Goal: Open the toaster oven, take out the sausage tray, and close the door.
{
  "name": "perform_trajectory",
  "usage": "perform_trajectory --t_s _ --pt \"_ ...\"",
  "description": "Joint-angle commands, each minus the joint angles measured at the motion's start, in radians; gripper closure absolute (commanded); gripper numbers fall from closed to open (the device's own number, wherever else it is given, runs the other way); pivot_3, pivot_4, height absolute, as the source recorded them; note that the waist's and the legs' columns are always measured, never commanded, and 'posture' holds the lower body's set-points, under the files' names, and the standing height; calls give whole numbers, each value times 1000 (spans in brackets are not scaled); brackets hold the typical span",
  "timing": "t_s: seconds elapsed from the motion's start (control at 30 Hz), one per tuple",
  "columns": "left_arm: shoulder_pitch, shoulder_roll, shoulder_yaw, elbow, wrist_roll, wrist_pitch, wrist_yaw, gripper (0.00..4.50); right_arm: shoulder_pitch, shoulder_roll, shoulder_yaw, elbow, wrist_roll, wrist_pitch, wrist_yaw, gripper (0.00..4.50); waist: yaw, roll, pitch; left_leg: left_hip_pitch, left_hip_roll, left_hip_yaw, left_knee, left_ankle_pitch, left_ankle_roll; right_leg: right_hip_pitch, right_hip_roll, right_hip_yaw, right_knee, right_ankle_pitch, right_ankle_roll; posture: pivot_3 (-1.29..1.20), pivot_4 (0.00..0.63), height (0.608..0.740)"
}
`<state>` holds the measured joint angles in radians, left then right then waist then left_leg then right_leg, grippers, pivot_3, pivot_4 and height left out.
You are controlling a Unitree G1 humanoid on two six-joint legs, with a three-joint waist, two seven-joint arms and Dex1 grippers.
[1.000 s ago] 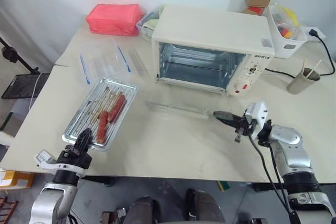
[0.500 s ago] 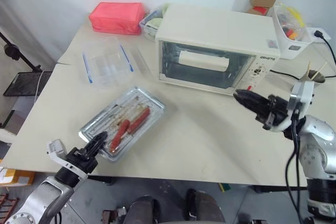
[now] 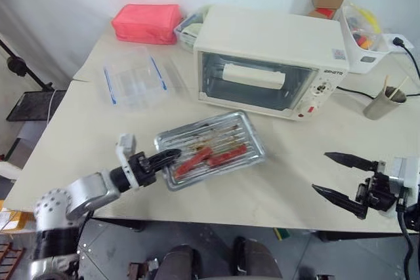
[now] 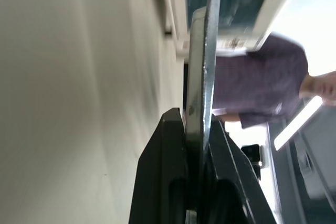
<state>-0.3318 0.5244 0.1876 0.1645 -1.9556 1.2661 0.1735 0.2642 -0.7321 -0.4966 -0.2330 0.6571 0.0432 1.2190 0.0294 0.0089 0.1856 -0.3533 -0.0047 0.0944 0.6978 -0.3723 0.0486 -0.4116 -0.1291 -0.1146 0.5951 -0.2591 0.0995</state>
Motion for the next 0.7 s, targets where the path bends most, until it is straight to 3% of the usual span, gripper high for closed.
perform_trajectory --t_s 0.03,0.27,0.53,0.7 --pt "-157 -16 -107 157 44 65 -23 4500 131 25 -116 -126 42 7 -21 70 9 0 0 0 -1 0 0 0 1 0 1 0 0 0 0 0 150 740" --pt "-374 -78 -179 412 363 136 -208 4500 290 72 -179 -202 40 -11 -33 70 15 0 0 1 0 5 0 1 0 1 12 4 -4 2 4 0 150 740" --pt "-515 -132 -189 508 671 193 -415 4500 288 78 -156 -227 32 -5 -70 70 26 1 -1 2 0 5 0 -1 -5 1 9 9 -4 2 5 0 150 740" --pt "-535 -142 -153 470 774 218 -495 3011 235 68 -131 -213 23 -9 -85 0 21 1 -1 1 -1 4 0 -2 -5 0 5 8 -3 3 5 0 150 740"
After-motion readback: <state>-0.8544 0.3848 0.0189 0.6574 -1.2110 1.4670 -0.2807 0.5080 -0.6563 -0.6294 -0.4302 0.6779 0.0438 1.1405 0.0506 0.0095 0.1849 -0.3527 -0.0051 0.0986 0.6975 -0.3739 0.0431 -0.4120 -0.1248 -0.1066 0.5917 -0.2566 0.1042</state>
